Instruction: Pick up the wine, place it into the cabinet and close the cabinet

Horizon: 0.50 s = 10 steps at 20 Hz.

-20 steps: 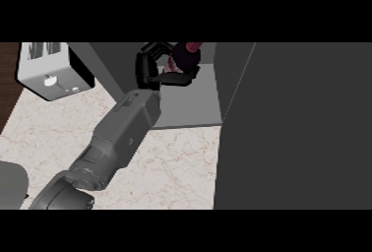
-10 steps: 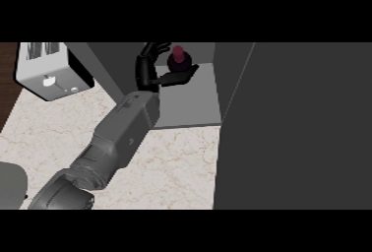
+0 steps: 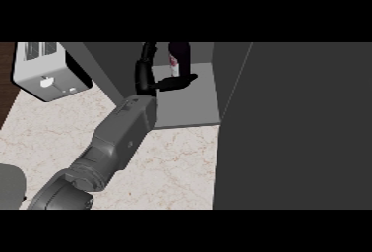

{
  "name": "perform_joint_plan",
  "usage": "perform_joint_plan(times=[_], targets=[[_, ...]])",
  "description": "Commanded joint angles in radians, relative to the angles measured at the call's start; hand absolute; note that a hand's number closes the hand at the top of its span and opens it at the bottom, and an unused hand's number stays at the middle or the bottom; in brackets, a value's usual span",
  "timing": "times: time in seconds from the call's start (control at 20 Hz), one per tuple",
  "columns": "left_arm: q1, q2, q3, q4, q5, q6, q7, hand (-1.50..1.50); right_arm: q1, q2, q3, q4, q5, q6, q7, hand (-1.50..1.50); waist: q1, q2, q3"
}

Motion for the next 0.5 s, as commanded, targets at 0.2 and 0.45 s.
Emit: perform_joint_plan(times=[0.2,0.45], targets=[[0.037,0.002,0.011,0.006,-0.007,0.037,-0.042,-1.50,0.041,0.002,0.012,-0.031,-0.025,0.016,-0.012,-1.50,0.003,0.005,-0.003],[0.048,0.002,0.033,-0.005,0.006,0.012,-0.074,-1.50,0.000,-0.006,0.007,-0.037,-0.028,0.003,0.013,-1.50,-0.003,0.008,-0.004]])
